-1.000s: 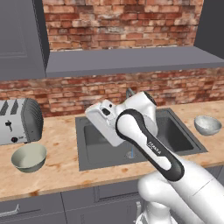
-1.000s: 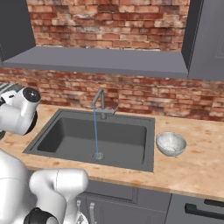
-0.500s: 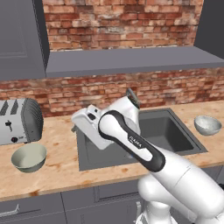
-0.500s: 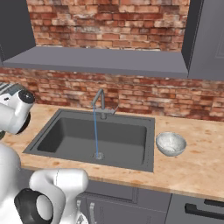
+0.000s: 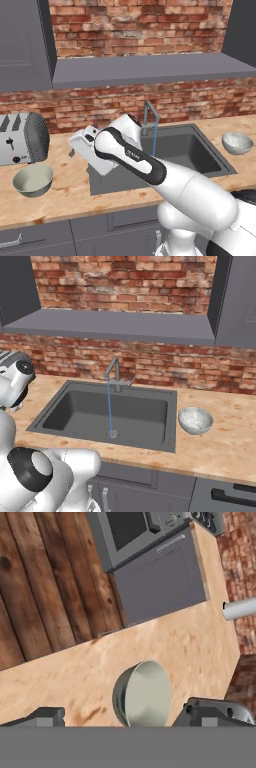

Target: Rinse each bowl for a few seconds and place them down in the sink or on the counter.

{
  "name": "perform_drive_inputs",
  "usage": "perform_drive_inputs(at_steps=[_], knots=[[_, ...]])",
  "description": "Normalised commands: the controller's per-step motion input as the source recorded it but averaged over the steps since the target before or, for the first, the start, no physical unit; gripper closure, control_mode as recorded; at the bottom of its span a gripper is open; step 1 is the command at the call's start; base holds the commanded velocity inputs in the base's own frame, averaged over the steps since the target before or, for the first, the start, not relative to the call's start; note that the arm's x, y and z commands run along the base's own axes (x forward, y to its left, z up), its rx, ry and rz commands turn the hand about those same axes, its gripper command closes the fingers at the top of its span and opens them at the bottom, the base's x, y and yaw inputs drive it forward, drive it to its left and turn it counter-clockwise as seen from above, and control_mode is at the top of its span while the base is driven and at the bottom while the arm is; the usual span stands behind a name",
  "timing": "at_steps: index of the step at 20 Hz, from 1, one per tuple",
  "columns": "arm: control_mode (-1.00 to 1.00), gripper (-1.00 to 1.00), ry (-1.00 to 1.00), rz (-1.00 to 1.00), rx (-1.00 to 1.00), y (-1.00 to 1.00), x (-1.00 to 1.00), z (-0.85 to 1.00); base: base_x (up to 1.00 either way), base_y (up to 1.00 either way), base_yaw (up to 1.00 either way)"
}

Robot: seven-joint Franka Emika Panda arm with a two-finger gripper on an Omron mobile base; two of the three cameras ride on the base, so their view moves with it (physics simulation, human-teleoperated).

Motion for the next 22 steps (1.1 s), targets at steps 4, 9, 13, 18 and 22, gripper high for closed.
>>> perform_drive_inputs(at_steps=[4,9,13,18,22], knots=[[-1.0,-1.0,0.06,0.04,0.0,0.29,0.18,-0.21,0.0,0.0,0.0],[-1.0,-1.0,0.01,0.04,-0.03,0.3,0.11,-0.14,0.0,0.0,0.0],[-1.0,-1.0,0.02,0.03,-0.04,0.32,0.09,-0.2,0.0,0.0,0.0],[-1.0,-1.0,0.04,0.03,-0.05,0.29,0.12,-0.26,0.0,0.0,0.0],[-1.0,-1.0,0.02,0.03,-0.05,0.17,0.14,-0.19,0.0,0.0,0.0]])
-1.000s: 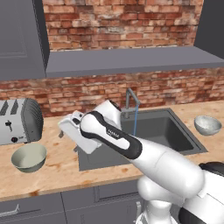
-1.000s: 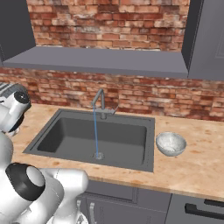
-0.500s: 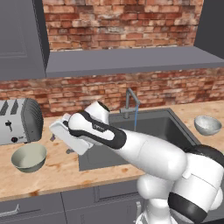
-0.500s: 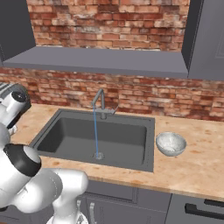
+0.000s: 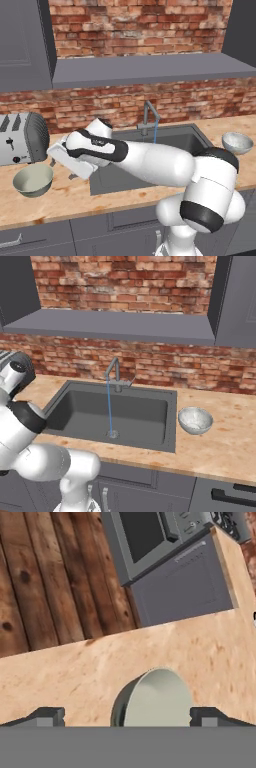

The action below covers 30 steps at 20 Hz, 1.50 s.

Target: Rinse each bowl for a few seconds and place them down in the sink or on the counter.

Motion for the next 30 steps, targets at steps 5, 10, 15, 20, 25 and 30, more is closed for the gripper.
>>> perform_drive_inputs(at_steps=[5,10,15,20,25,30], knots=[[-1.0,-1.0,0.01,0.04,-0.04,0.04,0.19,-0.2,0.0,0.0,0.0],[-1.0,-1.0,-0.01,0.03,-0.05,0.04,0.18,-0.23,0.0,0.0,0.0],[-1.0,-1.0,-0.05,0.02,-0.04,0.13,0.16,-0.24,0.0,0.0,0.0],[-1.0,-1.0,-0.1,0.01,-0.05,0.19,0.14,-0.19,0.0,0.0,0.0],[-1.0,-1.0,-0.13,0.0,-0.01,0.17,0.14,-0.13,0.0,0.0,0.0],[-1.0,-1.0,-0.07,-0.01,0.0,0.12,0.22,-0.16,0.0,0.0,0.0]])
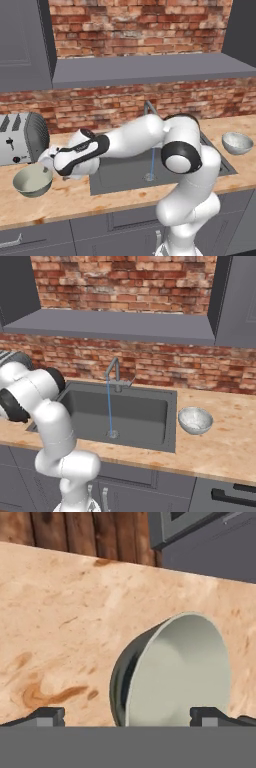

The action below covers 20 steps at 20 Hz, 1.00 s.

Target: Rinse each bowl for a few seconds and place them down in the sink or on the counter.

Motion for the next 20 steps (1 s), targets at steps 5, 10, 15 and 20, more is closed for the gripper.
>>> perform_drive_inputs(at_steps=[5,10,15,20], knots=[[-1.0,-1.0,-0.02,-0.02,0.0,0.11,0.23,-0.17,0.0,0.0,0.0],[-1.0,-1.0,-0.03,-0.03,0.0,0.22,0.23,-0.11,0.0,0.0,0.0],[-1.0,-1.0,-0.03,-0.04,0.0,0.27,0.22,-0.11,0.0,0.0,0.0],[-1.0,1.0,-0.02,-0.05,-0.02,0.36,0.18,-0.12,0.0,0.0,0.0]])
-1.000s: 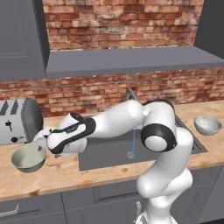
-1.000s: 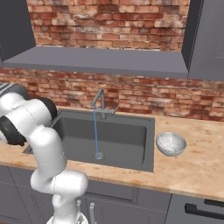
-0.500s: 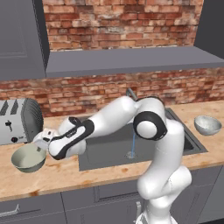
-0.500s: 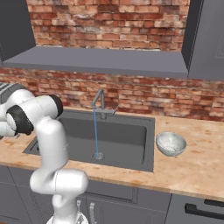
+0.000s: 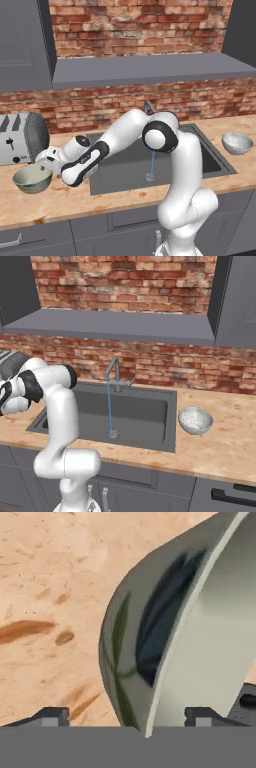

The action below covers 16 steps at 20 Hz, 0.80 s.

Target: Rinse each bowl for a few seconds and place them down in the sink or on the counter.

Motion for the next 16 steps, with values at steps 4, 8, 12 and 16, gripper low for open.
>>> perform_drive_inputs(at_steps=[4,8,12,16], knots=[[-1.0,1.0,-0.02,-0.05,-0.03,0.36,0.12,-0.09,0.0,0.0,0.0],[-1.0,1.0,-0.02,-0.05,-0.03,0.32,0.08,-0.06,0.0,0.0,0.0],[-1.0,1.0,-0.02,-0.04,-0.03,0.3,0.02,-0.05,0.0,0.0,0.0],[-1.0,1.0,-0.02,-0.03,-0.04,0.3,0.0,-0.06,0.0,0.0,0.0]])
